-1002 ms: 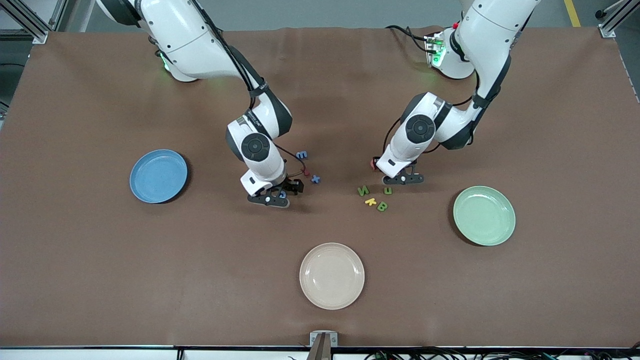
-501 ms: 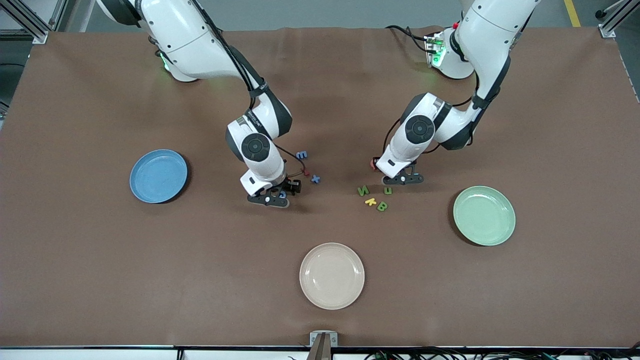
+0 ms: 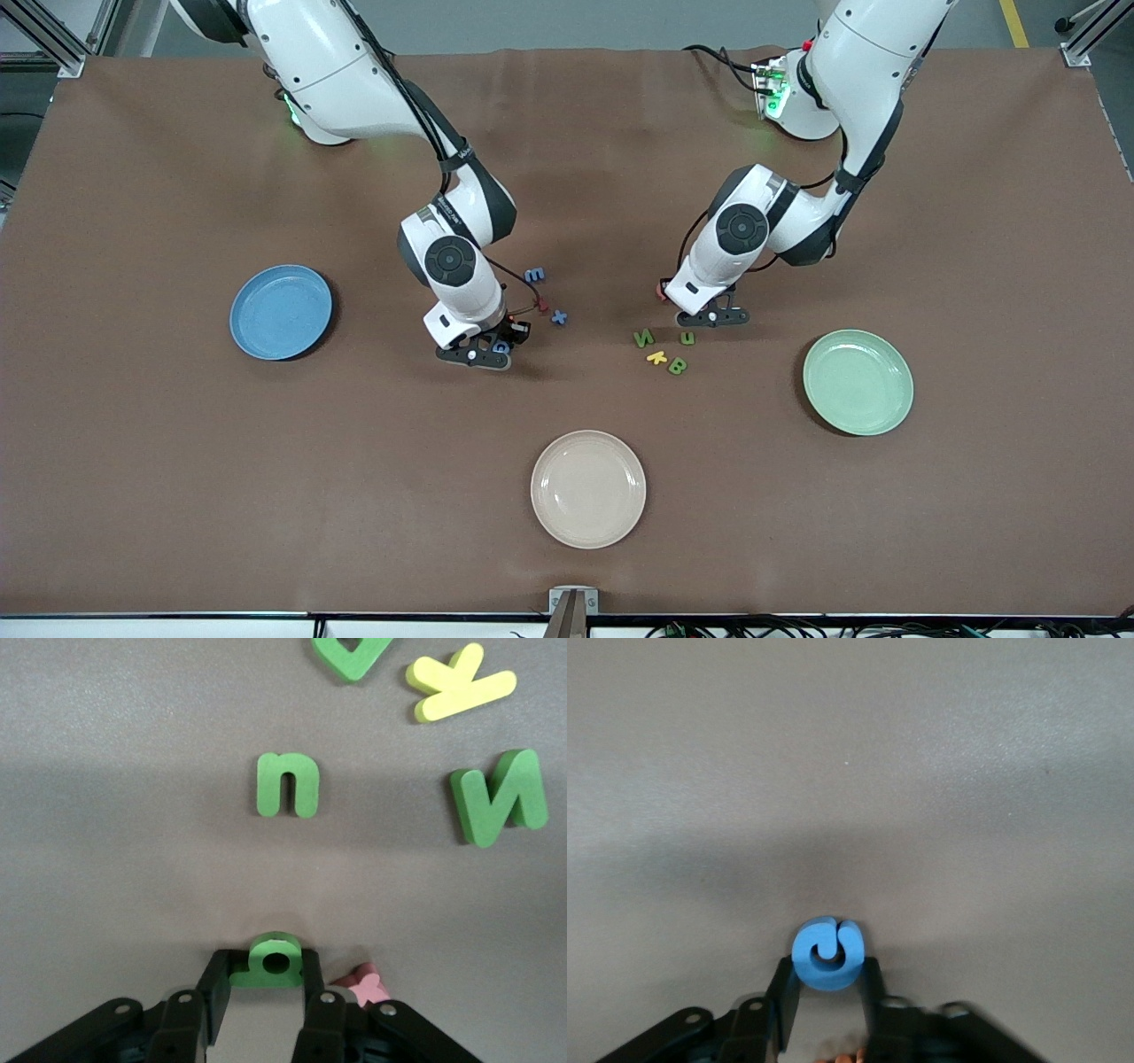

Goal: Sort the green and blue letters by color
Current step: 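Grasp the blue c with the right gripper while the left grasps green d, then drop the green d on the green plate with the left gripper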

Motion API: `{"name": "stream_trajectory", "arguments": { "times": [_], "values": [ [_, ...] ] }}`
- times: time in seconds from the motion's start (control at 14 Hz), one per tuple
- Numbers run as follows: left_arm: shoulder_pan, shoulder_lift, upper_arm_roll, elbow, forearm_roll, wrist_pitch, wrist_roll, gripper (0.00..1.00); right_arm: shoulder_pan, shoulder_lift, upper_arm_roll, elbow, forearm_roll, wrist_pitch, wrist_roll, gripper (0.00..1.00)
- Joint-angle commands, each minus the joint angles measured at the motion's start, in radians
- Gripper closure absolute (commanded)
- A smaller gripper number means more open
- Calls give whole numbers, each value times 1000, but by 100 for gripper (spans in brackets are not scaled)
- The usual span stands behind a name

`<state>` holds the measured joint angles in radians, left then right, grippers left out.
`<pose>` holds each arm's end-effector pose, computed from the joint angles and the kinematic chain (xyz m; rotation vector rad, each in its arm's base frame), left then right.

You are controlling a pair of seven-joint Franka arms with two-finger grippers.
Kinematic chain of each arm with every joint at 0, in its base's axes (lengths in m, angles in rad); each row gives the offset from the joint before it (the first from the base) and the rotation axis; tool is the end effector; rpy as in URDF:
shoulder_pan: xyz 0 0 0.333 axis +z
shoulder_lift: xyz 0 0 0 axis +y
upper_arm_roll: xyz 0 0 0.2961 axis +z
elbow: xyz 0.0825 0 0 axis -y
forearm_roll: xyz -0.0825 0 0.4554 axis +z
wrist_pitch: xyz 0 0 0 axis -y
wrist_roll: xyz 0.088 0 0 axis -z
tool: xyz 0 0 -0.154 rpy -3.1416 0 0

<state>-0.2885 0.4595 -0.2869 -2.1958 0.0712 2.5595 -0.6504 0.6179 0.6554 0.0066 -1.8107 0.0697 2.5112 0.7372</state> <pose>0.4674 -0.3260 0.0475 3.1052 0.0581 -0.1748 0.5588 0.4046 0.0638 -3.0662 0.2606 -0.0089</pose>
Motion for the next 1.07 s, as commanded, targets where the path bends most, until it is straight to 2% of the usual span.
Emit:
{"name": "stream_trajectory", "arguments": {
  "times": [0.0,0.07,0.29,0.57,1.0],
  "values": [
    [3,28,-1,30,35,8,-28,91,-17,6,1,13,-21,-37,5,98],
    [11,13,-1,31,36,-1,-25,99,-26,4,1,28,-21,-73,5,100],
    [52,-74,-3,36,36,-65,-17,100,-59,-11,0,45,-21,-156,-74,100],
    [173,-165,-6,62,38,-151,66,100,-226,-152,0,25,-21,-369,-397,100],
    [463,-137,-5,79,38,-145,443,100,-469,-391,-2,-235,-34,-382,-864,99]
  ]
}}
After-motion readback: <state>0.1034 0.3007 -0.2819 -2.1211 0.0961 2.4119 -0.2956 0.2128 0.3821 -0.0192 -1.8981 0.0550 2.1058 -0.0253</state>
